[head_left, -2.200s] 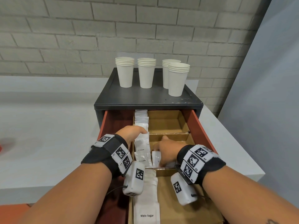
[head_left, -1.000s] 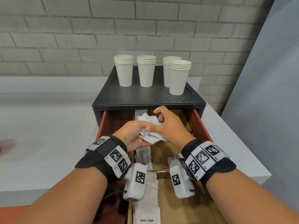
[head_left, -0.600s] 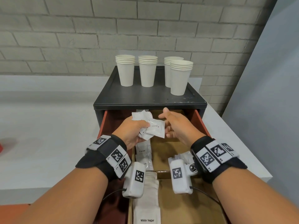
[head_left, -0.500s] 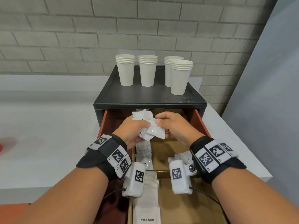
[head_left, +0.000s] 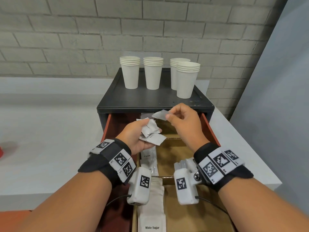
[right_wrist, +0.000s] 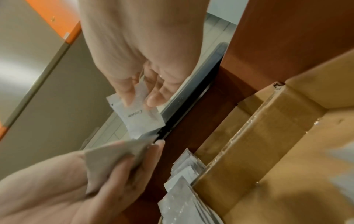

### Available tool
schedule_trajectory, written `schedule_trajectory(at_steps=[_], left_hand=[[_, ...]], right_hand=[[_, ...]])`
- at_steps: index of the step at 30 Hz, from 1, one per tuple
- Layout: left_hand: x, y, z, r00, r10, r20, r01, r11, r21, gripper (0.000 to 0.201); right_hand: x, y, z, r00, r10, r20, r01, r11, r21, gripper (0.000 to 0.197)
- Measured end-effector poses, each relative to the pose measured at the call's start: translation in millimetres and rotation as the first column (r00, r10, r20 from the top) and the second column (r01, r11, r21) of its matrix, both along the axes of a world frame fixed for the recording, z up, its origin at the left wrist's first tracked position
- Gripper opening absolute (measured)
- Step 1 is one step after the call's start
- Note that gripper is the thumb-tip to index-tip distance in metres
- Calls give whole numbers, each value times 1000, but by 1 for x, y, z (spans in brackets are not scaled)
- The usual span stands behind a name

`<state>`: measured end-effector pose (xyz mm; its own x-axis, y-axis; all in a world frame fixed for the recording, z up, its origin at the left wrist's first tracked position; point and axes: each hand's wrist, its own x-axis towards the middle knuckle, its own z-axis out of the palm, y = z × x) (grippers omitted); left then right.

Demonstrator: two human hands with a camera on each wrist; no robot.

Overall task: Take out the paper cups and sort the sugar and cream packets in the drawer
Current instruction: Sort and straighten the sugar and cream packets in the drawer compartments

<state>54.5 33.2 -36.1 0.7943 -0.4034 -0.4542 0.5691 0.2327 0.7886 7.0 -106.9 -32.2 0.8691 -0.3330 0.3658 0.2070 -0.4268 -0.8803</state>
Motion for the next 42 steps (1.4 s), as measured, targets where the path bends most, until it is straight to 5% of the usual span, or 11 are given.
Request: schedule_trajectory(at_steps=[8, 15, 21, 26, 34, 42], left_hand=[[2, 1, 2, 1000, 23, 8, -23, 999, -41, 32], [2, 4, 1, 996, 80, 32, -80, 997, -8, 43], [0, 2, -3, 986, 113, 124, -112, 994, -11, 43], [1, -1, -1, 999, 12, 31, -11, 999, -51, 42], [-2, -2, -2, 983, -172, 64, 173, 985, -12, 55], [-5, -4, -1, 990, -125, 62, 129, 989, -73, 37]], right_hand=[[7, 11, -13, 980, 70, -186, -83, 994, -64, 15], [8, -1, -7, 944, 129, -304, -82, 983, 162, 54], [8, 9, -11, 942, 64, -329, -70, 998, -7, 29], [10, 24, -16, 923, 6, -384, -75, 983, -166, 26], [7, 38, -7, 900, 77, -429, -35, 994, 104, 46], [7, 31, -4, 909, 9, -416, 77, 978, 191, 14]])
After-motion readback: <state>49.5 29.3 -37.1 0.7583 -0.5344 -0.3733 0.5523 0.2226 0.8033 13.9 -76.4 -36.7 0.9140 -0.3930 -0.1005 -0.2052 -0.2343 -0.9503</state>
